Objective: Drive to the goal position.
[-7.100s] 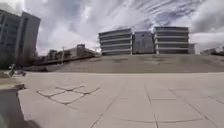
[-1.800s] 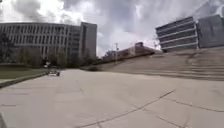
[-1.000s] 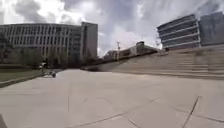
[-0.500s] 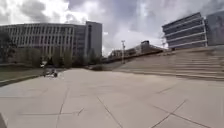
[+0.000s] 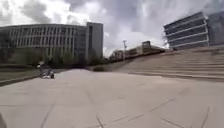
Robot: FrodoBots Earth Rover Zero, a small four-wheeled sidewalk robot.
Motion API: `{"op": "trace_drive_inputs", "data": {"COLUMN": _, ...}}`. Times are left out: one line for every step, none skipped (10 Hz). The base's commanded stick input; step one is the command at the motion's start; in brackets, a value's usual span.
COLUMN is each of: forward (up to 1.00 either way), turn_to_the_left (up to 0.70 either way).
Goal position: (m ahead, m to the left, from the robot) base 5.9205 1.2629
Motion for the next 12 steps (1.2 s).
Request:
{"op": "trace_drive_inputs", "data": {"forward": 1.00, "turn_to_the_left": 0.11}}
{"op": "trace_drive_inputs", "data": {"forward": 1.00, "turn_to_the_left": 0.11}}
{"op": "trace_drive_inputs", "data": {"forward": 1.00, "turn_to_the_left": 0.10}}
{"op": "trace_drive_inputs", "data": {"forward": 1.00, "turn_to_the_left": 0.00}}
{"op": "trace_drive_inputs", "data": {"forward": 1.00, "turn_to_the_left": 0.00}}
{"op": "trace_drive_inputs", "data": {"forward": 1.00, "turn_to_the_left": 0.04}}
{"op": "trace_drive_inputs", "data": {"forward": 1.00, "turn_to_the_left": 0.06}}
{"op": "trace_drive_inputs", "data": {"forward": 1.00, "turn_to_the_left": 0.25}}
{"op": "trace_drive_inputs", "data": {"forward": 1.00, "turn_to_the_left": 0.40}}
{"op": "trace_drive_inputs", "data": {"forward": 1.00, "turn_to_the_left": 0.23}}
{"op": "trace_drive_inputs", "data": {"forward": 1.00, "turn_to_the_left": 0.10}}
{"op": "trace_drive_inputs", "data": {"forward": 1.00, "turn_to_the_left": 0.03}}
